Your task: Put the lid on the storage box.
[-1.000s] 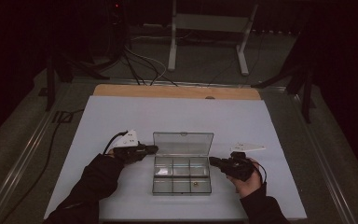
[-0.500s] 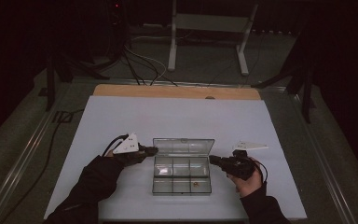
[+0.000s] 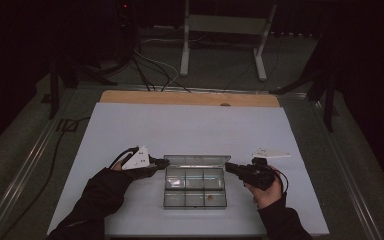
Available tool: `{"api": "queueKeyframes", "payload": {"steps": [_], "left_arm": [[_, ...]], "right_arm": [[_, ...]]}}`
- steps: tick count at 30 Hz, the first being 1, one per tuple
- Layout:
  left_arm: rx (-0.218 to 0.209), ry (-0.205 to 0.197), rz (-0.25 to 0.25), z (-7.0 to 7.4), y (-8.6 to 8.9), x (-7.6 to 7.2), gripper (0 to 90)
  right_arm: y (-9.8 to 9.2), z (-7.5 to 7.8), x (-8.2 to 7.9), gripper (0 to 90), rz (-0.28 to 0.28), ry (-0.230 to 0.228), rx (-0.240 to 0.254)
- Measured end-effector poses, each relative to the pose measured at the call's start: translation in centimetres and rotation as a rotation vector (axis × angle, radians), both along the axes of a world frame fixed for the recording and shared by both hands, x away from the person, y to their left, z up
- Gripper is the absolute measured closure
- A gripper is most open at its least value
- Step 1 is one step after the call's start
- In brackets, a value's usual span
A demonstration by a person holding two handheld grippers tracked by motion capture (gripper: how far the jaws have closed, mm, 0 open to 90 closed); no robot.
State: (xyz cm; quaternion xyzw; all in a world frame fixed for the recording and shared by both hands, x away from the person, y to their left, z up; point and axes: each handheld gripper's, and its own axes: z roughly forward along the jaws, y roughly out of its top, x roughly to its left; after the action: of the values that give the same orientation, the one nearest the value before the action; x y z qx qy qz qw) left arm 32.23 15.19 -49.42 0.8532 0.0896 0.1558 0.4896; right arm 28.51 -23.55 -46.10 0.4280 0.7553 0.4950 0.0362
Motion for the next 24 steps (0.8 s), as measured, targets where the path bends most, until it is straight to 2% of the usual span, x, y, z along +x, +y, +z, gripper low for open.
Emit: {"api": "queueKeyframes", "payload": {"steps": [2, 3, 5, 7, 10, 16, 20, 22, 24], "left_arm": [[0.002, -0.003, 0.001, 0.0, 0.0, -0.1, 86.5], [-0.007, 0.014, -0.003, 0.0, 0.0, -0.1, 84.8], [-0.018, 0.041, 0.004, 0.1, 0.0, -0.1, 75.4], [-0.027, 0.089, 0.02, 0.2, 0.1, 0.0, 66.5], [-0.039, 0.106, 0.049, 0.5, 0.4, -0.2, 54.8], [-0.105, 0.175, 0.083, 1.2, 1.6, -0.5, 35.0], [-0.142, 0.262, 0.11, 1.4, 2.5, -0.4, 18.3], [-0.147, 0.275, 0.128, 1.5, 2.8, -0.4, 17.6], [-0.169, 0.289, 0.097, 1.5, 3.3, -0.4, 13.1]], "right_arm": [[0.0, 0.0, 0.0, 90.0, 0.001, 0.0, 0.0], [0.0, 0.0, 0.0, 90.0, 0.0, 0.001, 0.0], [0.0, 0.0, 0.0, 90.0, 0.001, -0.003, -0.002], [0.0, 0.0, 0.0, 90.0, 0.002, -0.003, 0.0], [0.1, 0.0, -0.1, 90.0, 0.003, 0.001, 0.0], [0.1, 0.1, -0.2, 90.0, 0.006, -0.003, -0.004], [0.1, 0.0, -0.2, 90.0, 0.009, -0.003, -0.005], [0.1, 0.0, -0.2, 90.0, 0.011, -0.007, -0.006], [0.1, 0.0, -0.3, 90.0, 0.011, -0.011, -0.007]]}}
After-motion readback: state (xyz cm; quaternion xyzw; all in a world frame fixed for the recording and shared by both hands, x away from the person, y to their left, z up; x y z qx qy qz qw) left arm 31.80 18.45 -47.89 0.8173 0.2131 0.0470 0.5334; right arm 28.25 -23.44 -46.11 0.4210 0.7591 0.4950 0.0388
